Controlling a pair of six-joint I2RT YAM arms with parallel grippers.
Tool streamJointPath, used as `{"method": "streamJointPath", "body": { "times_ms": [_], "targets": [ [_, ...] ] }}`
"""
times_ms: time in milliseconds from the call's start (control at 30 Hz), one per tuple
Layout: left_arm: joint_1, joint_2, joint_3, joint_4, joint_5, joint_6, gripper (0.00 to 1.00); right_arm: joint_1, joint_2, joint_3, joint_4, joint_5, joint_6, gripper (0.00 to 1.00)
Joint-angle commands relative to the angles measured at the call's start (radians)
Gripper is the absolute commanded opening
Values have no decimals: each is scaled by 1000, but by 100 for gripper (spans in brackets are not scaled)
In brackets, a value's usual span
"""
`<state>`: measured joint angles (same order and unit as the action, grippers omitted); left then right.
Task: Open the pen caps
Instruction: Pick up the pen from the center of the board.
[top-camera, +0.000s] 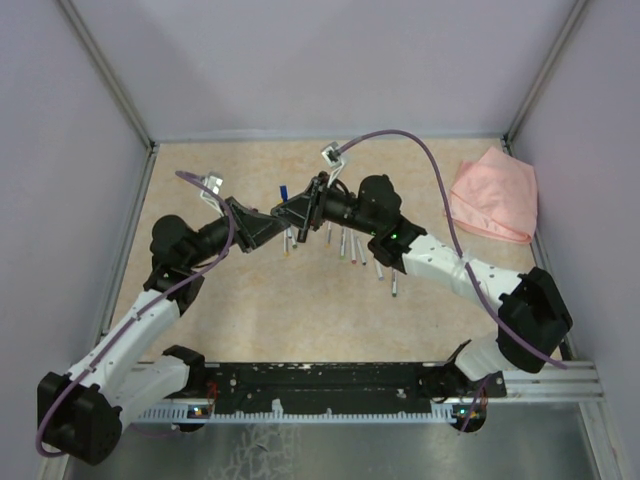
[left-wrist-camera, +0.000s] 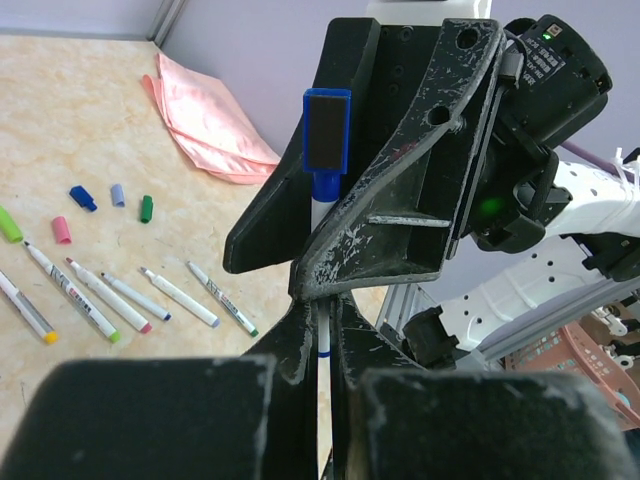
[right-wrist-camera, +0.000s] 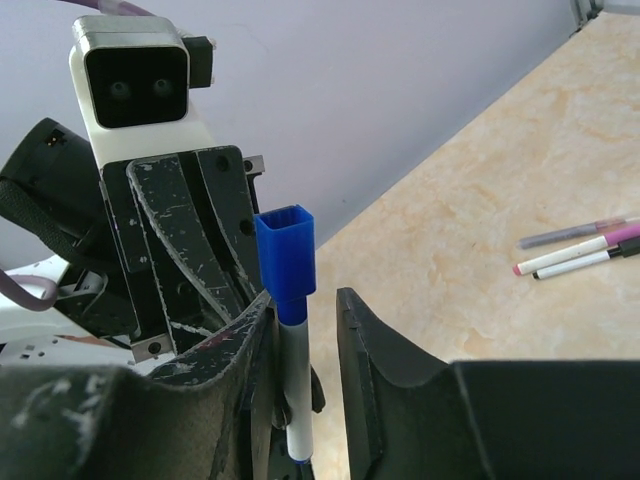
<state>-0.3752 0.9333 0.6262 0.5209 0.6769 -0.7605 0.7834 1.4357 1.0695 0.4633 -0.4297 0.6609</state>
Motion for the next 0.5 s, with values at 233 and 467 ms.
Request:
{"method": "streamJointPath", "body": {
  "times_ms": [233, 467],
  "targets": [
    [6, -12, 30, 4, -6, -1, 0, 12, -12, 34, 55, 24, -28, 14],
    [12, -12, 18, 30, -5, -30, 0, 13, -20, 13, 91, 33, -11, 24]
  ]
}}
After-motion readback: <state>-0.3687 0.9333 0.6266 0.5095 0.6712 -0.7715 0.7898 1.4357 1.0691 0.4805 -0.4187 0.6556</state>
